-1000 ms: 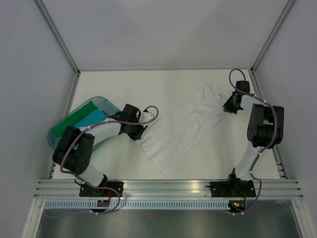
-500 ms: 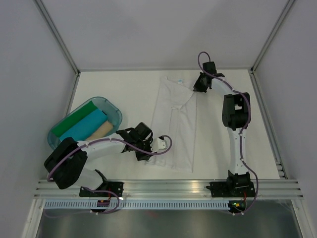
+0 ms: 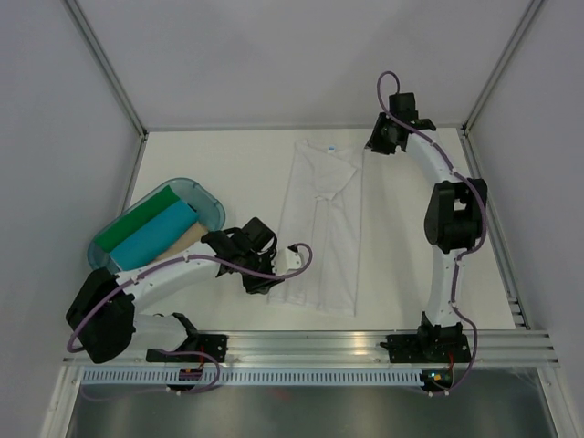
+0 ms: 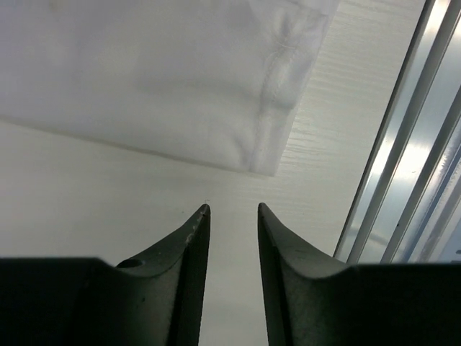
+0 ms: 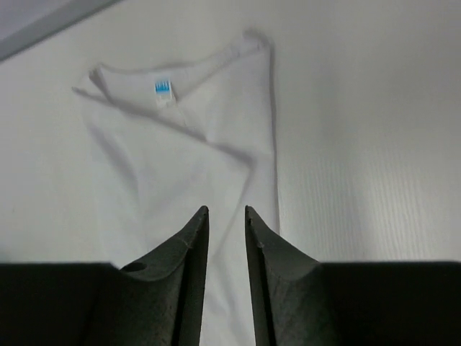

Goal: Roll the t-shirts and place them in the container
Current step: Fold the tshirt

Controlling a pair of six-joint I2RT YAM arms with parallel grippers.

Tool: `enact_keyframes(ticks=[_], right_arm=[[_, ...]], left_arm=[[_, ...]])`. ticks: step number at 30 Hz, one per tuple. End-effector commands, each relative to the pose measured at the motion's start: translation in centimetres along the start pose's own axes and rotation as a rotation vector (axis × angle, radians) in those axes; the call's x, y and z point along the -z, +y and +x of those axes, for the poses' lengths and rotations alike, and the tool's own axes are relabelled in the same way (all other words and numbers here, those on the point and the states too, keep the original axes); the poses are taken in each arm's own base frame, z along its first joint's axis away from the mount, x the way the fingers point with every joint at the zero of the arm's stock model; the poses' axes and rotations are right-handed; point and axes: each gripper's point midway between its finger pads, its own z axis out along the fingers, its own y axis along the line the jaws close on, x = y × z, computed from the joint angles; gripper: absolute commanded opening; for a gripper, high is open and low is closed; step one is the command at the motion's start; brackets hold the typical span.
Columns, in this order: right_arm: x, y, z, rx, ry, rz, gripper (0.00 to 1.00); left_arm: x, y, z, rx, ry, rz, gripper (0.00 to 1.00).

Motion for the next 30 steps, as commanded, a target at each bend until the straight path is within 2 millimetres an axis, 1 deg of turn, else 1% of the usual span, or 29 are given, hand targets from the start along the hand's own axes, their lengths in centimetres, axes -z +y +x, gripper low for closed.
enact_keyframes(ticks=[1,2,3,4,5,6,7,8,9,10,11,12,13,14,15,16,17,18,19,20,21,23,24,25,26,27,28,29,30], right_arm=[[9.4,0.7,0.0,0.013,-0.048,-0.011,0.34],[8.9,-1.6,4.3,0.003,0.018,0.028,0.39],[12.1,-1.3,4.2,-0.002,-0.034,0.004,0.42],[12.0,-3.5,8.7,-0.011,0.043,0.039,0.44],[12.9,-3.7,9.9,-0.009,0.051,0.028,0.47],[15.0,-2.8,10.3,0.0,0.028,-0.015,0.47],[15.4,-3.1,12.9,-0.011,0.083,-0.035,0.48],[16.2,-2.7,13.5,-0.007,0.088,-0.056,0.49],[18.0,-1.5,13.7,0.012,0.069,-0.107,0.49],[18.5,-1.1,14.7,0.04,0.087,-0.138,0.5],[19.3,-0.5,15.0,0.059,0.088,-0.166,0.5],[20.7,0.2,14.8,0.081,0.064,-0.204,0.5],[21.3,0.6,15.1,0.096,0.062,-0.242,0.5],[21.9,0.9,15.0,0.104,0.043,-0.267,0.49],[23.3,2.2,13.7,0.119,-0.042,-0.333,0.49],[23.2,2.1,14.5,0.121,-0.052,-0.364,0.49],[24.0,3.7,13.4,0.155,-0.134,-0.455,0.53],[25.2,4.2,13.0,0.188,-0.19,-0.503,0.55],[24.9,3.8,13.9,0.233,-0.202,-0.521,0.58],[25.3,4.1,13.9,0.294,-0.235,-0.555,0.59],[26.2,4.6,13.7,0.424,-0.291,-0.601,0.58],[27.1,4.9,13.8,0.56,-0.318,-0.631,0.56],[27.1,4.9,13.4,0.647,-0.344,-0.619,0.56],[27.6,5.5,13.0,0.676,-0.352,-0.63,0.56],[27.2,5.3,14.1,0.714,-0.296,-0.639,0.56],[26.6,5.5,14.8,0.798,-0.253,-0.667,0.56],[25.8,5.0,16.1,0.867,-0.199,-0.666,0.53],[24.4,3.3,18.7,0.902,-0.071,-0.635,0.52],[22.7,1.2,20.0,1.038,-0.049,-0.543,0.51]], left_arm=[[1.9,1.5,-0.9,0.033,0.046,-0.074,0.41],[2.3,2.0,-0.8,0.033,0.061,-0.106,0.43],[2.9,2.2,-1.1,0.025,0.058,-0.121,0.47],[3.3,2.4,-1.1,0.015,0.061,-0.133,0.5],[3.7,2.6,-1.1,-0.01,0.064,-0.152,0.52],[4.1,2.7,-1.2,-0.025,0.061,-0.166,0.57],[5.0,2.9,-1.2,-0.049,0.061,-0.191,0.6],[5.5,3.0,-1.2,-0.091,0.065,-0.205,0.61],[6.2,3.3,-1.3,-0.117,0.068,-0.224,0.62],[6.9,3.8,-0.9,-0.149,0.095,-0.259,0.62],[7.8,4.3,-0.9,-0.23,0.087,-0.295,0.62],[7.8,4.2,-0.4,-0.275,0.095,-0.294,0.61],[7.7,3.7,-0.3,-0.32,0.086,-0.272,0.61],[8.1,3.4,-0.5,-0.422,0.064,-0.262,0.61],[8.2,2.8,-0.7,-0.477,0.033,-0.245,0.61],[7.4,1.4,-0.8,-0.532,-0.02,-0.181,0.61],[7.9,1.1,-1.9,-0.64,-0.09,-0.195,0.63],[7.2,0.5,-2.0,-0.672,-0.13,-0.173,0.68],[6.7,-0.6,-2.9,-0.707,-0.202,-0.129,0.69],[6.3,-0.8,-3.5,-0.745,-0.238,-0.121,0.71],[5.1,-0.9,-3.7,-0.76,-0.256,-0.097,0.72],[3.8,0.2,-3.8,-0.717,-0.248,-0.124,0.71],[2.6,1.2,-4.2,-0.698,-0.256,-0.159,0.69],[2.3,1.5,-4.1,-0.685,-0.255,-0.17,0.68],[1.9,1.4,-4.1,-0.705,-0.259,-0.163,0.68],[1.5,1.3,-4.1,-0.717,-0.272,-0.161,0.68],[1.3,1.2,-4.0,-0.712,-0.277,-0.158,0.68],[0.6,1.0,-3.0,-0.705,-0.261,-0.147,0.68],[0.3,1.3,-2.7,-0.707,-0.25,-0.164,0.68]])
